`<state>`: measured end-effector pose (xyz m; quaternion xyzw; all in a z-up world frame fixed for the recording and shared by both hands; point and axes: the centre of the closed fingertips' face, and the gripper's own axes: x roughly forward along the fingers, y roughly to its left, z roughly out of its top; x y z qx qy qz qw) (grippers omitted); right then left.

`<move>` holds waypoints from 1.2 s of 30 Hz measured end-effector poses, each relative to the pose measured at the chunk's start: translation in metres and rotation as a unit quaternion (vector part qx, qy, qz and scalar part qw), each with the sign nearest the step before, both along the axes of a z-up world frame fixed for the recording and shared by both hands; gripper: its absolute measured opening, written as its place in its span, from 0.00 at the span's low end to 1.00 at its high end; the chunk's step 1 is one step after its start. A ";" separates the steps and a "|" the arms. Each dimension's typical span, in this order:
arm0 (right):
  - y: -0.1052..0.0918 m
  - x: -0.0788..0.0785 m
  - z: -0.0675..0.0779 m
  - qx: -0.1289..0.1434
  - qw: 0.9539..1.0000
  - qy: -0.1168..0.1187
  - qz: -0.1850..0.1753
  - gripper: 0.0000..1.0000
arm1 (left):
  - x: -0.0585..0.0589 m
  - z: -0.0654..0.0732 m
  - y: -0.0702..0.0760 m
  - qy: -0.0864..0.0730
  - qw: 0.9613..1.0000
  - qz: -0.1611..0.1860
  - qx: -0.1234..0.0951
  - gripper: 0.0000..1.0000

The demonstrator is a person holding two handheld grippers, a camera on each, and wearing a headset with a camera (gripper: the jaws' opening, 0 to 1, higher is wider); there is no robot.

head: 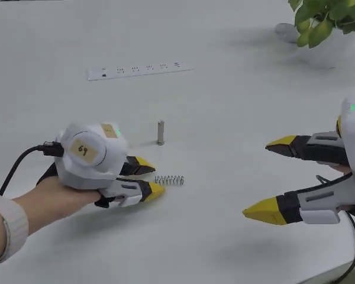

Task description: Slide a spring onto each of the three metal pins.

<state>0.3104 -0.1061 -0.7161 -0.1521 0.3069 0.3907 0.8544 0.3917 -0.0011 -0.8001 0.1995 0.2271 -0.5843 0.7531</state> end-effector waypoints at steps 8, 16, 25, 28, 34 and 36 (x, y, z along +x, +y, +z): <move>0.001 0.001 0.001 0.003 1.000 0.001 0.002 0.74 | 0.000 -0.002 -0.003 -0.009 1.000 -0.012 0.010 0.07; 0.001 0.003 0.002 0.003 1.000 0.001 0.003 0.72 | 0.002 -0.001 -0.004 -0.013 1.000 -0.013 0.013 0.06; 0.001 0.004 0.001 0.005 1.000 0.002 0.002 0.71 | 0.000 -0.004 -0.007 -0.012 1.000 -0.022 0.018 0.04; 0.001 0.004 0.001 0.004 1.000 0.003 0.003 0.71 | 0.001 -0.003 -0.007 -0.012 1.000 -0.022 0.016 0.04; 0.003 0.004 0.000 0.004 1.000 0.004 0.006 0.71 | 0.002 -0.003 -0.006 -0.009 1.000 -0.018 0.014 0.03; 0.003 0.004 0.000 0.003 1.000 0.004 0.006 0.70 | 0.000 -0.003 -0.006 -0.004 1.000 -0.017 0.013 0.03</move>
